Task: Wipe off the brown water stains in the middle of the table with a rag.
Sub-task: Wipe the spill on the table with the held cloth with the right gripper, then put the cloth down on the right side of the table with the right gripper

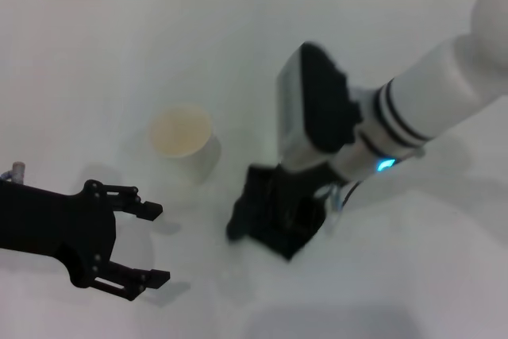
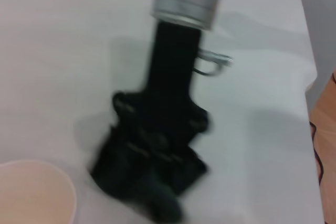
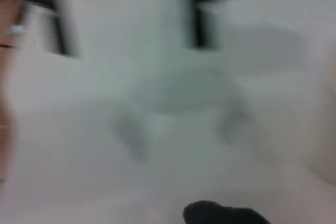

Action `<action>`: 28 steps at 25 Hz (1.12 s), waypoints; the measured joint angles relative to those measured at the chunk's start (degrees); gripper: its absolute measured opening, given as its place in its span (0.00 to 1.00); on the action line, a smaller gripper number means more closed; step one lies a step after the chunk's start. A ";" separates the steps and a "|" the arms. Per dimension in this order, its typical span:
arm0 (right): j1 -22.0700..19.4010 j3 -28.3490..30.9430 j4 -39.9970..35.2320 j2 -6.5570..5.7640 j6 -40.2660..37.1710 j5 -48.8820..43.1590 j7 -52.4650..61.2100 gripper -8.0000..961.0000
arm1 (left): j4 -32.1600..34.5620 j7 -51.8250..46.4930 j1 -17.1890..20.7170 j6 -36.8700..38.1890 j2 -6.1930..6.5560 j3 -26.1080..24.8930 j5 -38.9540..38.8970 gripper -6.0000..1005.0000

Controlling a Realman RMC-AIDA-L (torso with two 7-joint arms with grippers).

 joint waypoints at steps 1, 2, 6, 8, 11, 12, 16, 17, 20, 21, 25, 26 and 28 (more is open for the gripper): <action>0.18 -1.42 -0.66 0.00 -0.51 1.18 0.00 0.09 | 0.00 0.00 -0.01 -0.14 0.00 0.05 0.00 0.89; 0.35 -2.68 -1.32 0.01 -1.00 2.21 0.00 0.09 | 0.00 0.00 -0.01 -0.19 0.01 0.08 0.00 0.89; 0.77 -5.59 -2.76 0.00 -0.46 3.41 -0.06 0.09 | 0.00 0.00 -0.09 -0.35 0.08 0.07 0.00 0.89; 0.99 -5.51 -2.01 -0.01 0.90 3.15 -0.19 0.09 | -0.01 0.04 -0.09 -0.39 0.08 0.00 0.00 0.89; 1.38 -3.84 -0.17 -0.22 2.85 2.15 -0.39 0.09 | -0.07 0.27 0.01 -0.65 -0.01 -0.09 -0.02 0.89; 1.37 -2.70 0.32 -0.27 3.44 1.32 -0.43 0.09 | -0.08 0.39 0.15 -0.89 -0.04 -0.10 -0.18 0.89; -0.28 2.13 0.62 -0.47 4.11 -2.36 -0.66 0.09 | -0.11 0.70 0.49 -1.27 -0.06 -0.15 -1.24 0.89; -0.90 3.24 0.11 -0.62 3.55 -2.83 -0.93 0.09 | -0.11 0.83 0.54 -1.27 -0.04 -0.20 -1.42 0.89; -2.95 6.85 -2.03 -0.87 -0.38 -3.77 -2.84 0.09 | -0.39 1.17 0.65 -1.27 -0.03 -0.32 -1.58 0.89; -3.80 8.65 -2.88 -0.88 -2.03 -4.14 -3.67 0.09 | -0.60 1.24 0.64 -1.28 -0.02 -0.33 -1.59 0.89; -7.20 16.55 -5.51 -0.93 -8.43 -5.36 -7.49 0.09 | -1.39 1.73 0.54 -1.93 0.02 -0.42 -1.59 0.89; -7.66 18.28 -5.85 -0.96 -9.76 -5.40 -8.42 0.09 | -1.39 1.73 0.54 -1.93 0.02 -0.42 -1.59 0.89; -8.20 22.12 -5.75 -1.10 -12.41 -5.73 -10.23 0.09 | -1.51 2.10 0.61 -2.02 -0.04 -0.55 -1.81 0.89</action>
